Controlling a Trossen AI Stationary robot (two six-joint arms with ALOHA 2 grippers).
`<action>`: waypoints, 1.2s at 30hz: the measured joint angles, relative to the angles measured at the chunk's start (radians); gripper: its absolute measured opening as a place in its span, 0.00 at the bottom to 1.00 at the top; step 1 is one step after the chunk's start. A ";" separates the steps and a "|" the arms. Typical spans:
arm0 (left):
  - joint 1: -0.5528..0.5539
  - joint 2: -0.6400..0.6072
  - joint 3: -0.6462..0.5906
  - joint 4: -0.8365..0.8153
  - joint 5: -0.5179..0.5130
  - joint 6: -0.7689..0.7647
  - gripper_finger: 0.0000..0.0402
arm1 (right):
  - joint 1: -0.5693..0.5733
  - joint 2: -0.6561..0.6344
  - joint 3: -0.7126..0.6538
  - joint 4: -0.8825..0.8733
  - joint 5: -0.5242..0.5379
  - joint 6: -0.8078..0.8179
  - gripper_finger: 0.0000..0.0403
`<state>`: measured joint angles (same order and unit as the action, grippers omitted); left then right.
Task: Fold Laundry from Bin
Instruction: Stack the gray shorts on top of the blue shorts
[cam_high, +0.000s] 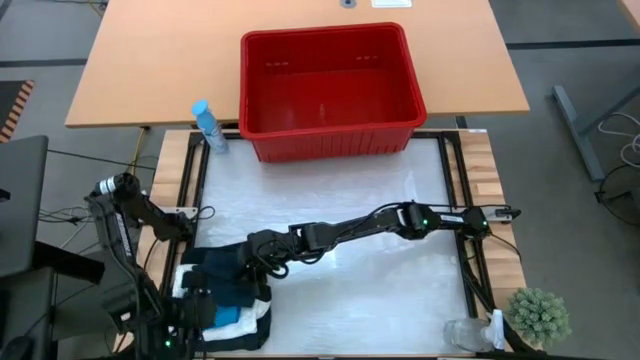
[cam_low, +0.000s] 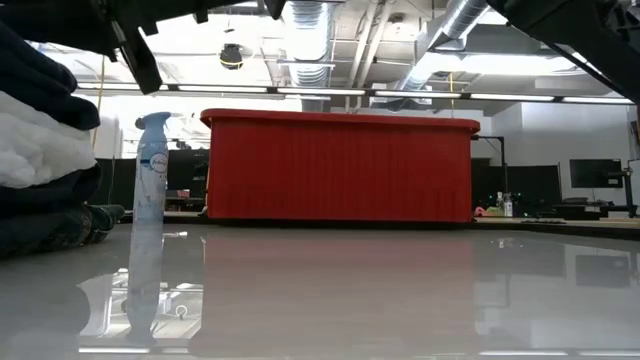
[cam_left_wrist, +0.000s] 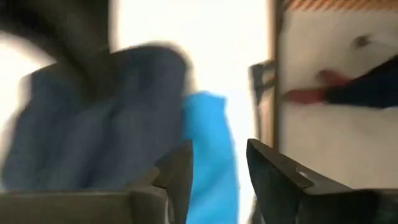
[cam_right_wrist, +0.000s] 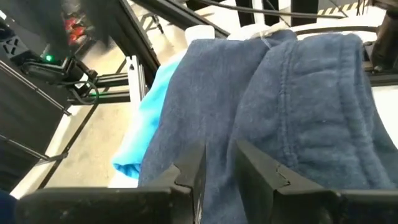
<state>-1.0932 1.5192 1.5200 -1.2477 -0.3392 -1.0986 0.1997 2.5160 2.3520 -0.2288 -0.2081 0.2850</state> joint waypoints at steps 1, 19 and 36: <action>0.005 0.003 0.017 -0.052 0.022 -0.011 0.36 | 0.001 0.000 0.000 -0.002 0.000 -0.002 0.27; -0.064 0.022 -0.156 -0.104 -0.050 -0.013 0.38 | -0.007 0.000 0.000 -0.033 -0.028 -0.006 0.27; -0.033 0.020 -0.287 -0.105 0.075 -0.073 0.35 | -0.018 0.000 0.000 -0.049 -0.035 -0.006 0.27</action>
<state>-1.1265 1.5394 1.2333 -1.3523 -0.2638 -1.1720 0.1819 2.5160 2.3524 -0.2780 -0.2431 0.2790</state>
